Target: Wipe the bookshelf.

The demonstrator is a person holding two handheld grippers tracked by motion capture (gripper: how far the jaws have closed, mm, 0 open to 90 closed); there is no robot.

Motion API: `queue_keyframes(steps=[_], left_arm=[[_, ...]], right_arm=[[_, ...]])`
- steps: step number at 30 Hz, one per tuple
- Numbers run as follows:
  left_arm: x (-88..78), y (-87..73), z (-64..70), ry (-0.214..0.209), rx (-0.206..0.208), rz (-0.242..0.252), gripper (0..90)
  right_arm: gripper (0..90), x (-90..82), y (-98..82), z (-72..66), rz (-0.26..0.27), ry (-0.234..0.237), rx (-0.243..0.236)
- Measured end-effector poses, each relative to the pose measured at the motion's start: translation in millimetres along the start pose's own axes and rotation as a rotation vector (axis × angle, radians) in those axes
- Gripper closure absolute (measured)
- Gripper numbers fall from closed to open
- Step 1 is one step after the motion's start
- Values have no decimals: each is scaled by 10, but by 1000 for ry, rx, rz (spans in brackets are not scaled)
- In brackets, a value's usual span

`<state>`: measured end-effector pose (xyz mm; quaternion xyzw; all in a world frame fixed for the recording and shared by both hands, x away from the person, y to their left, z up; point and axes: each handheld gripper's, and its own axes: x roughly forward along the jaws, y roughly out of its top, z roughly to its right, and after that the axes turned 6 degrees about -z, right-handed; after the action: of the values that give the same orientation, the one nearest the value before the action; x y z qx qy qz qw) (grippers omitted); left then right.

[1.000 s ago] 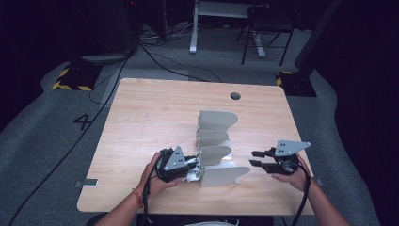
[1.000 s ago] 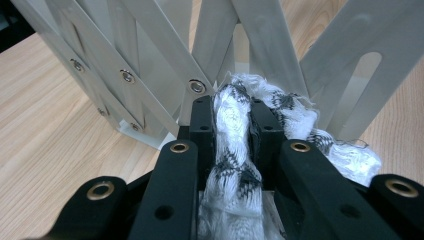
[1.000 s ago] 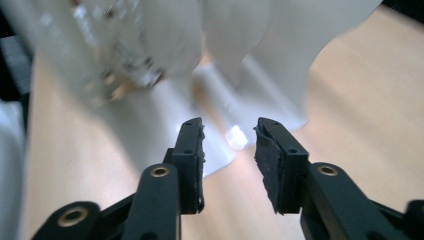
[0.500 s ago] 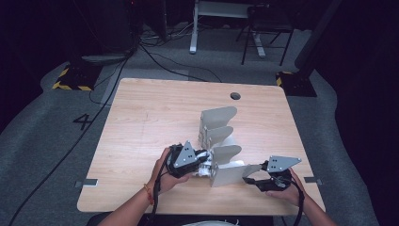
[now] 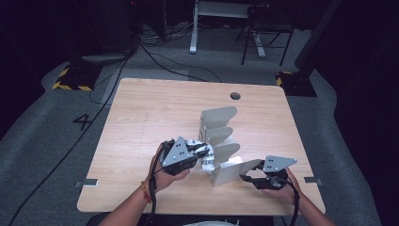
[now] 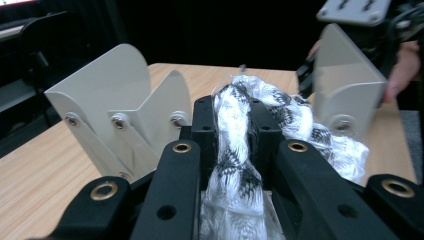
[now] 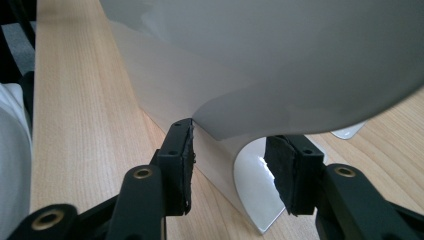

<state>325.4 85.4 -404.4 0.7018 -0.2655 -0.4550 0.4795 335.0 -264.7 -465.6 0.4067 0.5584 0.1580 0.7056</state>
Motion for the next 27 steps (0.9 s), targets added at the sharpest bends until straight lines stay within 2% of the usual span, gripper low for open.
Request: queue_keyframes(steps=[2,4,5,7,10,14,16,18,20,23,27], left_arm=[[-13,-6,52,-19,28,-16,788],[12,-38,113,-46,72,-54,787],[29,-55,134,-49,78,-69,786],[94,-105,172,-81,84,-102,786],[194,-169,218,-64,113,-160,786],[311,-278,193,-81,94,-212,785],[370,-336,190,-86,98,-244,785],[421,-389,175,-72,102,-282,787],[461,-435,124,-45,79,-316,791],[474,-445,71,-30,47,-319,798],[391,-352,75,-11,41,-260,798]], right_arm=[[588,3,5,-14,-3,-2,-12],[598,4,18,-28,-1,-9,-21],[611,5,30,-36,4,-10,-30],[617,11,43,-49,8,-15,-37],[615,32,55,-63,6,-17,-43],[615,30,45,-45,9,-15,-36],[618,29,35,-38,10,-18,-24],[619,30,31,-39,8,-23,-23],[618,31,31,-42,8,-25,-22],[617,33,34,-46,6,-27,-22],[619,37,32,-47,3,-29,-23]])
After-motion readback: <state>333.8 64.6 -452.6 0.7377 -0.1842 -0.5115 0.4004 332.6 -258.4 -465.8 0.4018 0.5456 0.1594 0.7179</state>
